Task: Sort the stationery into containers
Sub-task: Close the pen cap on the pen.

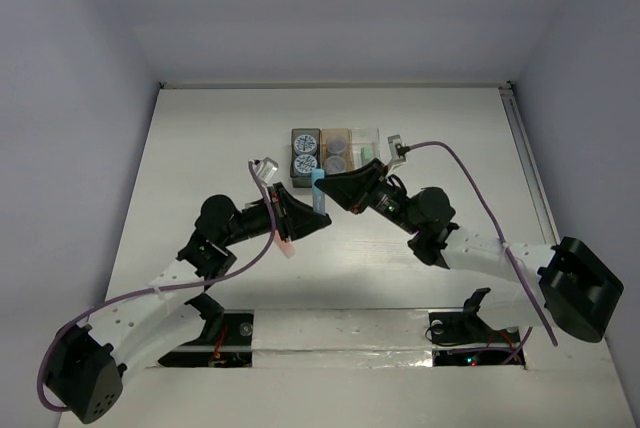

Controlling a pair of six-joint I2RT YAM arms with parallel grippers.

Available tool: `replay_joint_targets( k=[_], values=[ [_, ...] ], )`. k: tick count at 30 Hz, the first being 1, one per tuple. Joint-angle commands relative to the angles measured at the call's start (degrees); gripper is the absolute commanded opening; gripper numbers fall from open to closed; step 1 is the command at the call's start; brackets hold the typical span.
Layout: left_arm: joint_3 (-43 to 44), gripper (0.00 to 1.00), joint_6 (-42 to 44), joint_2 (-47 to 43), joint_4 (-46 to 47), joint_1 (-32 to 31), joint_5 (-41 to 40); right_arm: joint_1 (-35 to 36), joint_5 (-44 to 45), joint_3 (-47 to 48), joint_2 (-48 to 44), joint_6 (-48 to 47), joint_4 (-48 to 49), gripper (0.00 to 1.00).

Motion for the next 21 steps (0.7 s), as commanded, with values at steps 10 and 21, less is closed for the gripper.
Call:
replay_joint_targets(
  k=[10,21],
  values=[
    [10.1,0.00,-2.1,-3.1,24.5,8.0,-9.2,5.4,-10.9,-6.8,2.1,-4.2,-24.5,0.00],
    [11.1,0.00,-3.8,-2.1,25.7,11.2,-8.0,7.2,-12.1,-5.1,2.6,-6.4,-32.8,0.00]
  ],
)
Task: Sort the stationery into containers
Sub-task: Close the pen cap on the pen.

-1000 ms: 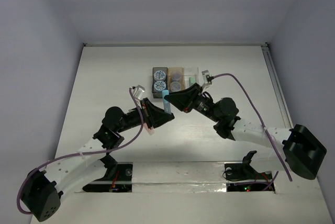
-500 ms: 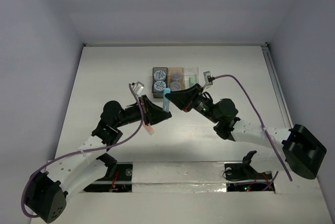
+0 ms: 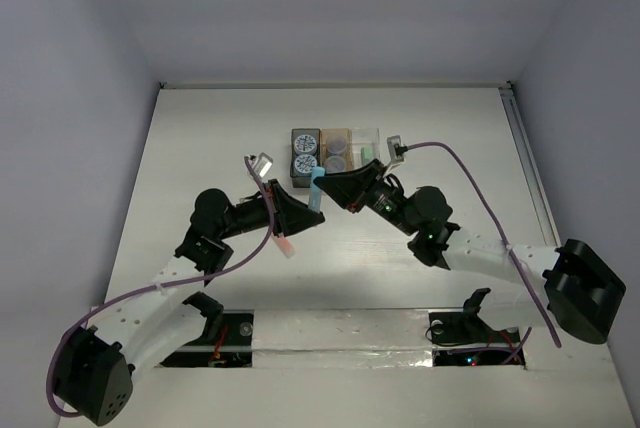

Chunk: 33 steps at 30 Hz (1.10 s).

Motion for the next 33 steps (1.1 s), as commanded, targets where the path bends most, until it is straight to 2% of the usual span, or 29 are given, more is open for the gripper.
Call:
replay_joint_targets(
  k=[1,13,20,23,27,29,30,31,32,33],
  values=[
    [10.7,0.00,-1.2,-3.5,25.1,4.4,-16.7,6.2,-17.3,-5.9,3.1,-5.6,-28.7,0.00],
    [13.9,0.00,1.3,-2.9,21.1,4.9,-18.8,9.4,-18.0,-4.0,3.9,-8.7,-35.9,0.00],
    [16.7,0.00,5.7,-5.0,15.9,4.9,-21.5,9.4,-16.5,-4.4,-1.4,-11.1,-42.4,0.00],
    [17.5,0.00,5.7,-4.8,15.7,4.9,-21.8,9.4,-16.8,-4.5,-1.6,-10.7,-41.4,0.00],
    [12.3,0.00,-0.6,-2.7,23.1,4.9,-16.7,9.4,-12.8,-2.4,-2.3,-9.6,-39.5,0.00],
    [8.2,0.00,-2.6,-1.9,25.8,4.9,-15.2,8.5,-5.2,0.5,-2.7,-9.2,-38.9,0.00],
    [6.7,0.00,-2.6,-1.9,25.8,4.9,-15.2,8.5,-5.1,0.5,-2.7,-9.2,-38.6,0.00],
    [5.3,0.05,-3.1,-2.2,25.5,4.4,-14.8,7.1,-2.5,2.6,-2.8,-9.2,-38.2,0.00],
    [3.8,0.18,-3.4,-2.8,25.4,4.4,-14.9,6.1,-1.4,3.4,-2.8,-8.7,-37.3,0.00],
    [1.2,0.26,-3.4,-3.2,25.1,4.4,-14.8,4.8,-0.6,4.3,-2.7,-8.4,-37.2,0.00]
  ],
)
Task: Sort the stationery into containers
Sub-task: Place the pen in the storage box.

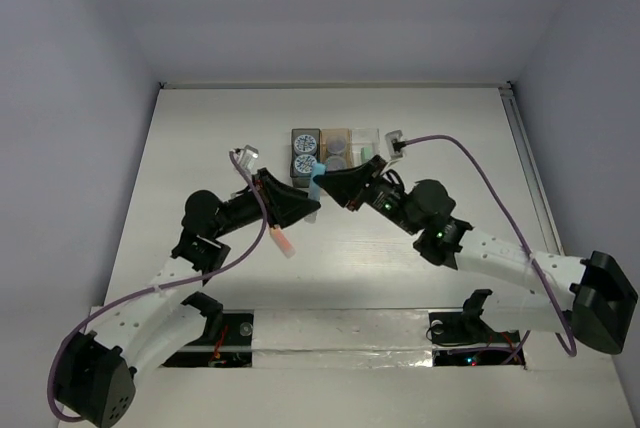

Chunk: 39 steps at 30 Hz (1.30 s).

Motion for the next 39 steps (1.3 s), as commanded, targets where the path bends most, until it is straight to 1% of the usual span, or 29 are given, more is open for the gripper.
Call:
replay_joint_targets(
  k=[1,4,5,7,8,10,13,15,16,17,18,19,20,22,23,24,27,28,29,33,36,37,38,39],
  values=[
    [-1.3,0.38,-3.2,-2.9,20.7,2.8,-13.9,-0.9,-7.7,0.0,3.5,-1.5,-22.5,0.00],
    [-3.9,0.55,-2.1,-5.3,16.1,2.8,-12.9,-4.8,-8.2,2.8,4.7,-0.6,-22.1,0.00],
    [-4.4,0.64,-1.0,-6.9,14.7,2.8,-12.8,-7.3,-8.3,5.0,6.0,-0.2,-22.1,0.00],
    [-5.8,0.76,0.1,-8.6,11.3,2.2,-12.8,-9.6,-9.0,7.0,7.5,0.1,-21.6,0.00],
    [-6.3,0.77,1.3,-9.4,10.3,2.2,-12.8,-10.9,-9.4,9.1,8.4,0.3,-21.4,0.00],
    [-7.6,0.78,2.6,-11.9,6.8,2.2,-13.2,-14.1,-11.8,10.5,10.9,0.9,-20.1,0.00],
    [-9.1,0.79,4.6,-14.9,2.4,2.2,-14.8,-17.7,-11.0,12.9,13.4,-0.4,-21.5,0.00],
    [-9.9,0.80,5.3,-16.7,0.8,2.2,-16.0,-20.5,-11.0,14.8,14.7,-2.9,-24.5,0.00],
    [-11.0,0.80,5.4,-17.0,-0.2,2.2,-17.1,-23.5,-11.1,15.8,16.1,-4.1,-26.2,0.00],
    [-11.6,0.79,5.6,-17.4,-0.8,2.2,-17.8,-24.8,-10.0,17.0,16.6,-6.8,-27.9,0.00],
    [-12.7,0.78,5.9,-17.5,-1.9,2.2,-19.0,-26.0,-8.9,17.9,17.3,-8.4,-31.0,0.00],
    [-13.3,0.78,6.6,-17.5,-3.5,2.2,-21.3,-27.4,-8.3,21.1,18.2,-9.9,-32.9,0.00],
    [-14.1,0.77,6.7,-17.5,-3.6,2.2,-22.2,-29.3,-7.8,23.0,20.6,-12.7,-37.0,0.00],
    [-16.2,0.75,7.0,-17.2,-3.9,2.2,-24.4,-30.6,-5.9,25.9,23.0,-15.0,-38.9,0.00],
    [-16.8,0.74,7.0,-17.1,-4.1,2.2,-25.1,-31.7,-5.7,29.4,26.1,-16.9,-40.0,0.00],
    [-17.2,0.74,7.1,-16.7,-4.3,2.2,-25.4,-31.7,-5.5,31.1,27.5,-17.7,-43.3,0.00],
    [-17.7,0.70,7.9,-16.1,-7.1,2.2,-26.7,-32.7,-3.7,35.9,32.3,-20.2,-45.2,0.00],
    [-17.5,0.70,8.2,-16.0,-9.9,2.2,-28.4,-33.3,-4.0,37.6,33.7,-20.5,-46.3,0.00],
    [-17.5,0.68,8.4,-16.2,-10.9,2.2,-29.3,-33.3,-4.2,39.0,35.0,-21.3,-46.9,0.00],
    [-17.6,0.64,7.2,-18.0,-17.0,2.2,-34.5,-33.3,-4.4,44.8,40.2,-23.0,-50.7,0.00],
    [-17.3,0.60,5.3,-19.6,-23.4,2.2,-40.3,-33.3,-5.4,45.1,42.1,-22.6,-51.8,0.00],
    [-17.2,0.59,4.0,-19.9,-25.9,2.2,-42.2,-33.3,-5.0,44.6,42.0,-22.3,-51.8,0.06],
    [-17.1,0.58,3.4,-20.3,-27.2,2.2,-43.0,-33.3,-4.8,44.1,41.8,-21.8,-51.4,0.17],
    [-16.9,0.58,2.9,-20.3,-28.4,2.2,-43.6,-33.3,-4.6,43.7,41.6,-21.7,-51.4,0.46]
  ],
)
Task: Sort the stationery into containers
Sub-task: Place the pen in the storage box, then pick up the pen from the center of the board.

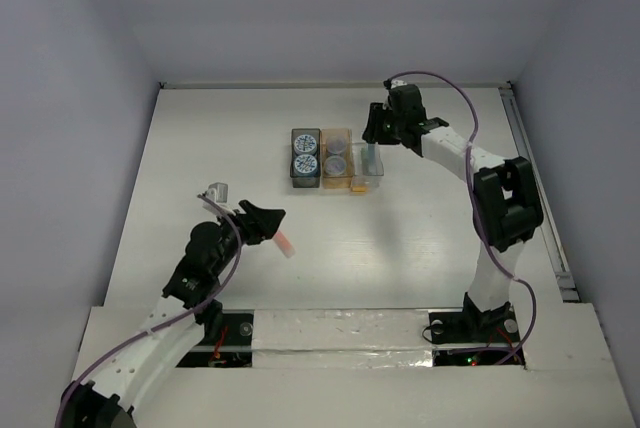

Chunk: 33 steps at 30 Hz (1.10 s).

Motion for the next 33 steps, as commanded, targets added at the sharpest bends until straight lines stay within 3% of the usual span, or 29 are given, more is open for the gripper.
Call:
replay_joint_targets(
  k=[1,4,8,10,12,13,14,15,17,18,19,21,22,25,33],
  values=[
    [1.0,0.59,-3.2,-0.9,-7.2,-0.2,-6.3,-0.1,0.4,0.7,-1.7,-0.9,-0.8,0.58],
    [0.9,0.61,-3.7,-0.1,-9.6,-0.2,-7.1,-0.1,-0.7,-0.3,-4.0,-0.6,0.2,0.85],
    [0.9,0.63,-3.9,2.3,-10.7,-0.2,-7.1,-0.1,-3.4,-4.6,-8.7,-0.1,3.2,0.90],
    [0.9,0.63,-4.1,3.4,-10.5,-0.8,-7.7,2.2,-4.5,-7.8,-12.3,0.8,5.3,0.76],
    [1.0,0.64,-4.3,4.2,-10.6,-0.8,-9.6,4.9,-8.1,-12.5,-14.2,1.4,8.2,0.49],
    [1.4,0.63,-4.3,4.1,-10.8,-0.8,-10.5,8.5,-8.4,-13.6,-15.2,1.7,8.4,0.23],
    [1.7,0.63,-4.2,3.7,-10.9,-1.3,-10.9,10.6,-8.2,-14.4,-15.4,1.7,8.5,0.13],
    [2.2,0.62,-3.9,2.3,-11.1,-1.3,-11.4,12.8,-8.1,-15.4,-15.3,1.4,8.7,0.05],
    [4.5,0.59,-3.2,0.5,-12.6,-1.3,-13.5,18.6,-7.1,-16.2,-14.5,1.1,8.4,0.04],
    [5.3,0.58,-2.8,-1.8,-13.4,-1.3,-14.4,20.2,-7.0,-16.7,-14.2,1.1,8.4,0.05],
    [6.9,0.58,-2.0,-3.0,-14.8,-1.3,-16.2,21.7,-7.1,-17.5,-14.0,1.0,8.5,0.14],
    [8.4,0.58,-1.6,-6.3,-16.5,-1.3,-18.3,25.9,-6.8,-18.1,-13.0,0.4,8.7,0.34],
    [9.6,0.58,-1.3,-7.3,-18.3,-1.3,-20.1,27.4,-6.8,-18.2,-12.6,0.1,8.8,0.57],
    [11.2,0.57,-1.2,-11.0,-20.9,-1.3,-22.2,32.5,-5.4,-15.6,-9.1,-1.8,6.7,0.78],
    [12.2,0.55,-2.7,-21.3,-23.8,-1.3,-22.8,39.9,3.6,-0.9,4.7,-6.5,-3.8,0.78]
  ],
)
